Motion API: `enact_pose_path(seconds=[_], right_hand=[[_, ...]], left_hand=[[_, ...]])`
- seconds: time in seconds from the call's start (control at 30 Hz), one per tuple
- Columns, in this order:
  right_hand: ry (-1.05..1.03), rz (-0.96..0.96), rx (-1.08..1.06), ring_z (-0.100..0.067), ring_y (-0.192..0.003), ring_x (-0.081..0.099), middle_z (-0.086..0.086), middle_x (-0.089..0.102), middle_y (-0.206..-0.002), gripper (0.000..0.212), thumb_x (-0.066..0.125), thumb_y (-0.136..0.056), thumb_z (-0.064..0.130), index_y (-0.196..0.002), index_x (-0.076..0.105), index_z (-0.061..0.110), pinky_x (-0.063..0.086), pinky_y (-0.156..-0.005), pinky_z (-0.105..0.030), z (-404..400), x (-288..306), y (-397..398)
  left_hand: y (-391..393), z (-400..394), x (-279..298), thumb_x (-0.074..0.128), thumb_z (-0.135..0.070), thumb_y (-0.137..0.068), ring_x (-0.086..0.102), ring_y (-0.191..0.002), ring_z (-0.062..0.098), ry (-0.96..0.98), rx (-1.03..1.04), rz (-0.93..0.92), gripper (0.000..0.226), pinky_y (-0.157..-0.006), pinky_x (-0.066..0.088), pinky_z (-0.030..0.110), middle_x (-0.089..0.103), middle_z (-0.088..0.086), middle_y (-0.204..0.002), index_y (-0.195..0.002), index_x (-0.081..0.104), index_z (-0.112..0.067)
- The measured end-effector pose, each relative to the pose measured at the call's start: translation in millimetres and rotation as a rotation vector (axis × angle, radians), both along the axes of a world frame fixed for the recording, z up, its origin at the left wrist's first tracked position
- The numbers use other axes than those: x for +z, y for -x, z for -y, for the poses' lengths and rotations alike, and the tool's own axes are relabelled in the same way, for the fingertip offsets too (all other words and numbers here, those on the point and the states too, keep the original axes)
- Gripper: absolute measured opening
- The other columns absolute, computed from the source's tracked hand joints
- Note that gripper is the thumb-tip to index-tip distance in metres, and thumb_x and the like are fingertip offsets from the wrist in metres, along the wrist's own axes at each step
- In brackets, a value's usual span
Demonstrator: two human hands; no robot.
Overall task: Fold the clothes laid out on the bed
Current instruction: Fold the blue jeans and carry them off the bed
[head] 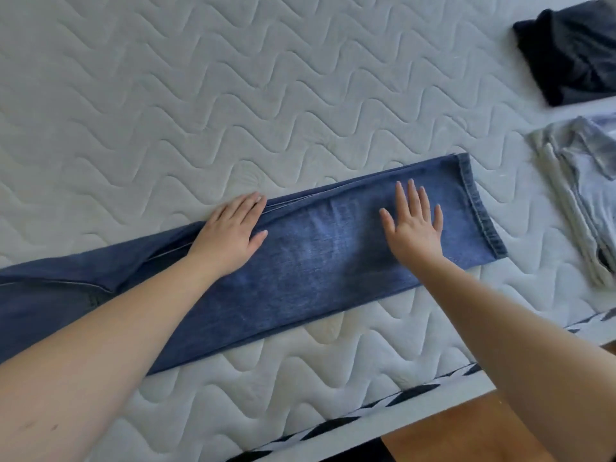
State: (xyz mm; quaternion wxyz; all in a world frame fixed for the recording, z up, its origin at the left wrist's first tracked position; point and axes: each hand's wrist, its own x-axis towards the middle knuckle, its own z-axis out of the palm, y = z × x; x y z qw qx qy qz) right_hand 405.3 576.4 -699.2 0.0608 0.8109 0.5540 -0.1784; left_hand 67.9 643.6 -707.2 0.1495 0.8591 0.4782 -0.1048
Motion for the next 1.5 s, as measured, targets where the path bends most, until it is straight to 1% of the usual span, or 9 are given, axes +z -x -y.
enact_pose_path(seconds=[0.17, 0.3, 0.5, 0.57, 0.7, 0.93, 1.13, 1.37, 1.5], right_hand=[[0.029, -0.046, -0.214, -0.018, -0.151, -0.007, 0.003, -0.006, -0.165, 0.065, 0.024, -0.101, 0.055, -0.156, 0.000, 0.030, -0.005, -0.121, -0.045, 14.0, 1.2, -85.2], [-0.019, -0.176, -0.408, -0.030, -0.146, 0.019, -0.009, 0.018, -0.161, 0.071, 0.042, -0.099, 0.046, -0.156, 0.008, 0.021, 0.017, -0.119, -0.047, 22.5, 0.3, -131.8], [-0.107, -0.329, -0.488, -0.030, -0.116, 0.055, -0.012, 0.053, -0.131, 0.053, 0.062, -0.092, 0.041, -0.137, 0.047, 0.016, 0.045, -0.095, -0.038, 10.9, 1.4, -168.6], [-0.060, -0.321, -0.465, -0.028, -0.105, 0.059, -0.009, 0.059, -0.122, 0.047, 0.062, -0.091, 0.041, -0.130, 0.051, 0.018, 0.043, -0.079, -0.032, 6.6, 1.2, -175.5], [-0.031, -0.364, -0.429, -0.026, -0.091, 0.059, -0.005, 0.062, -0.100, 0.037, 0.062, -0.089, 0.037, -0.120, 0.057, 0.017, 0.038, -0.071, -0.030, 2.0, 10.0, -175.5], [-0.079, -0.410, -0.264, -0.018, -0.076, 0.054, 0.009, 0.056, -0.081, 0.020, 0.052, -0.087, 0.029, -0.106, 0.053, 0.023, 0.035, -0.056, -0.029, -3.7, 64.6, -128.7], [-0.075, -0.500, -0.133, -0.022, -0.085, 0.054, 0.003, 0.058, -0.098, 0.040, 0.050, -0.091, 0.029, -0.131, 0.045, 0.029, 0.037, -0.064, -0.032, -15.5, 101.2, -60.8], [-0.077, -0.586, 0.015, -0.008, -0.072, 0.054, 0.006, 0.059, -0.090, 0.046, 0.048, -0.094, 0.029, -0.139, 0.039, 0.033, 0.038, -0.055, -0.024, -20.4, 108.2, 38.2], [-0.046, -0.637, 0.072, -0.004, -0.070, 0.056, 0.014, 0.060, -0.080, 0.047, 0.047, -0.095, 0.028, -0.140, 0.039, 0.036, 0.043, -0.056, -0.021, -15.7, 107.4, 93.8]], left_hand=[[-78.2, -11.7, -1.0, 0.024, -0.049, -0.101, 0.003, -0.150, 0.018, -0.027, -0.128, -0.014, 0.066, -0.121, 0.005, 0.038, 0.000, -0.002, -0.165, -0.157, -0.001, -0.024], [-139.6, -15.3, -3.8, 0.020, -0.049, -0.100, -0.004, -0.150, 0.016, -0.076, -0.243, -0.016, 0.066, -0.120, 0.000, 0.038, -0.007, -0.003, -0.164, -0.156, -0.005, -0.024], [-188.1, -14.5, -23.0, 0.008, -0.056, -0.097, -0.012, -0.150, 0.015, -0.104, -0.278, -0.100, 0.071, -0.120, -0.007, 0.038, -0.017, 0.001, -0.162, -0.153, -0.013, -0.019], [-188.3, -13.8, -28.8, 0.004, -0.058, -0.095, -0.015, -0.149, 0.014, -0.108, -0.262, -0.109, 0.071, -0.119, -0.012, 0.037, -0.021, 0.000, -0.161, -0.153, -0.016, -0.020], [-189.6, -13.0, -31.4, 0.006, -0.059, -0.096, -0.016, -0.149, 0.015, -0.096, -0.256, -0.124, 0.071, -0.117, -0.015, 0.038, -0.021, 0.001, -0.161, -0.154, -0.014, -0.022], [-194.1, -18.8, -9.6, 0.019, -0.051, -0.100, -0.007, -0.150, 0.012, -0.058, -0.250, -0.064, 0.064, -0.119, -0.005, 0.043, -0.006, -0.002, -0.165, -0.156, 0.000, -0.025], [-141.9, -29.0, 16.9, 0.037, -0.029, -0.102, 0.014, -0.150, 0.018, -0.151, 0.044, 0.257, 0.054, -0.120, 0.007, 0.041, 0.022, 0.002, -0.161, -0.153, 0.026, -0.017], [-16.8, -10.4, 9.7, 0.020, -0.044, -0.103, 0.004, -0.151, 0.016, -0.011, 0.370, 0.008, 0.059, -0.119, 0.008, 0.044, 0.005, -0.001, -0.165, -0.156, 0.014, -0.018], [25.0, 20.8, 2.7, 0.007, -0.053, -0.097, 0.004, -0.150, 0.014, 0.039, 0.261, -0.092, 0.068, -0.118, 0.007, 0.042, 0.006, -0.004, -0.164, -0.157, 0.011, -0.020]])
